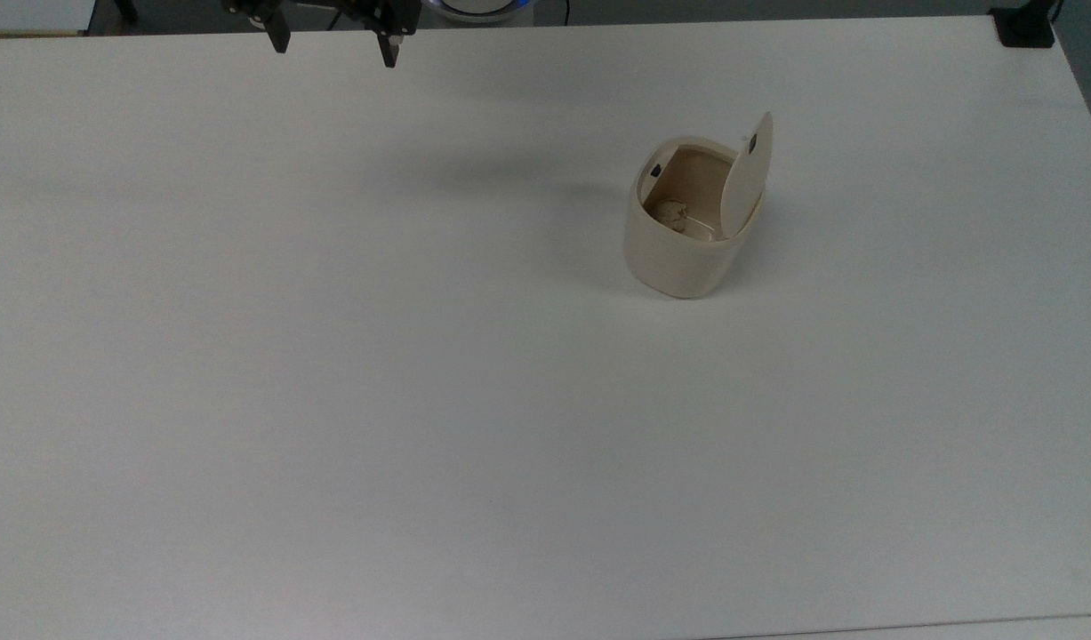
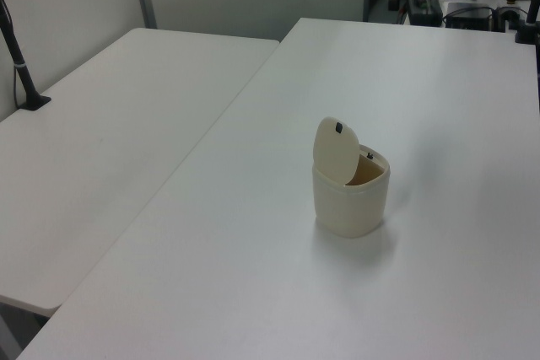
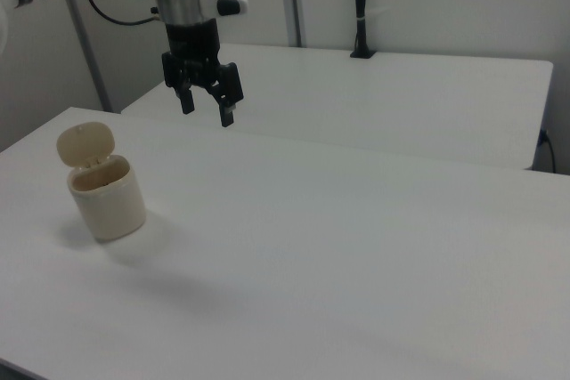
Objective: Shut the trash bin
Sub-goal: 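Move the open gripper toward the cream trash bin's raised lid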
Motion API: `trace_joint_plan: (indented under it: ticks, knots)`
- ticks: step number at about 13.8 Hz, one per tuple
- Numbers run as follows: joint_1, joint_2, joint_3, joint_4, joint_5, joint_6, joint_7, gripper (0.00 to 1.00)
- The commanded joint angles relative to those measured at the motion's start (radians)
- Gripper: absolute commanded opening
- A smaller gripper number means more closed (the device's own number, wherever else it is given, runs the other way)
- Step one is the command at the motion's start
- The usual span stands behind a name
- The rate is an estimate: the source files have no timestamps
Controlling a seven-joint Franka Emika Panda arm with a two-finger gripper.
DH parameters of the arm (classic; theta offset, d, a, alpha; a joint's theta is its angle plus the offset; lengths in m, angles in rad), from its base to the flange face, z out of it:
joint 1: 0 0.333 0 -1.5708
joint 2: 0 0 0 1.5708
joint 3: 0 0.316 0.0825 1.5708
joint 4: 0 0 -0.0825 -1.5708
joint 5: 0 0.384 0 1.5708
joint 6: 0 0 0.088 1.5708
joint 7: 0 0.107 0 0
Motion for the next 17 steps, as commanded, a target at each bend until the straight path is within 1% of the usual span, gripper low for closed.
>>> trace_joint_plan:
  ticks: [1,8,9,11,13,14,16,17]
  knots:
    - [0.006,-0.020,0.005,-0.022,-0.025,0.005,0.006,1.00]
    - [0.008,-0.009,0.022,-0.031,-0.012,-0.006,0.004,1.00]
    - [0.008,-0.009,0.022,-0.031,0.004,-0.003,0.004,1.00]
    - [0.003,-0.008,0.022,-0.031,0.063,0.006,0.001,1.00]
    - [0.016,0.001,0.022,-0.030,0.070,0.026,0.004,1.00]
    - [0.046,0.003,0.025,-0.031,0.070,0.052,0.001,1.00]
    - [0.079,0.003,0.027,-0.030,0.074,0.062,-0.019,1.00]
    - [0.112,0.006,0.030,-0.025,0.070,0.062,-0.058,0.95]
